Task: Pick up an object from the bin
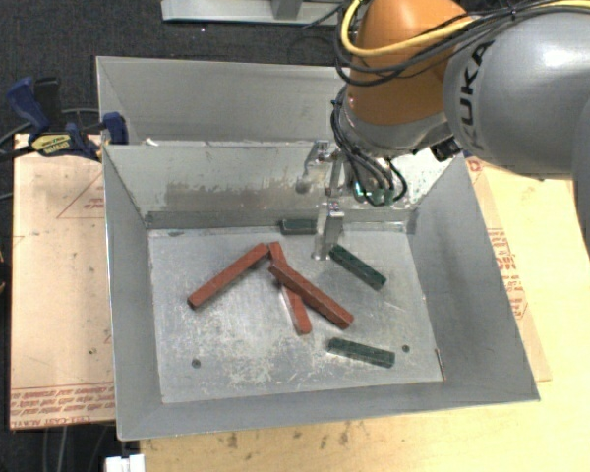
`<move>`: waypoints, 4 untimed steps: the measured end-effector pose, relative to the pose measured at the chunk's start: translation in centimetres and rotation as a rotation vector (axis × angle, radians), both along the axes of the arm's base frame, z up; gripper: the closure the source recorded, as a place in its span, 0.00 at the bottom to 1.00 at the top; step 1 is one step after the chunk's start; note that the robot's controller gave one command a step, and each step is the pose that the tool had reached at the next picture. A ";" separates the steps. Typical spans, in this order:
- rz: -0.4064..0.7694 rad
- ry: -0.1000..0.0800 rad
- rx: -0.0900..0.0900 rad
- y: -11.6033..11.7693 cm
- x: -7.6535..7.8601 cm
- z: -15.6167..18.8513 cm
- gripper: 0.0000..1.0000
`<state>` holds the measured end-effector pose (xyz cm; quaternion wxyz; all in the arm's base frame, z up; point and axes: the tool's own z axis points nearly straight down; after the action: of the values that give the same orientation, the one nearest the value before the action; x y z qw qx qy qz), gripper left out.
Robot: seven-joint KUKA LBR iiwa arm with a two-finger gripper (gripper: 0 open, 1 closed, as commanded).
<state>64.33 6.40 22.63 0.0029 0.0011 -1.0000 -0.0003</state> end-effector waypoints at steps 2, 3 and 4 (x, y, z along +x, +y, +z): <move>0.020 -0.013 0.001 0.8 -1.2 -4.7 0.00; -0.085 -0.007 0.001 2.1 -0.8 -9.3 0.00; 0.118 -0.024 0.004 5.2 -0.4 -15.0 1.00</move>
Offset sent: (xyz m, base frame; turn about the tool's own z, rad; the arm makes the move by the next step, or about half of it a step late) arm -0.0436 0.0262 -0.1563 -0.0679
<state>63.98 11.65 7.61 -0.0088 0.0601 -0.9981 -0.0022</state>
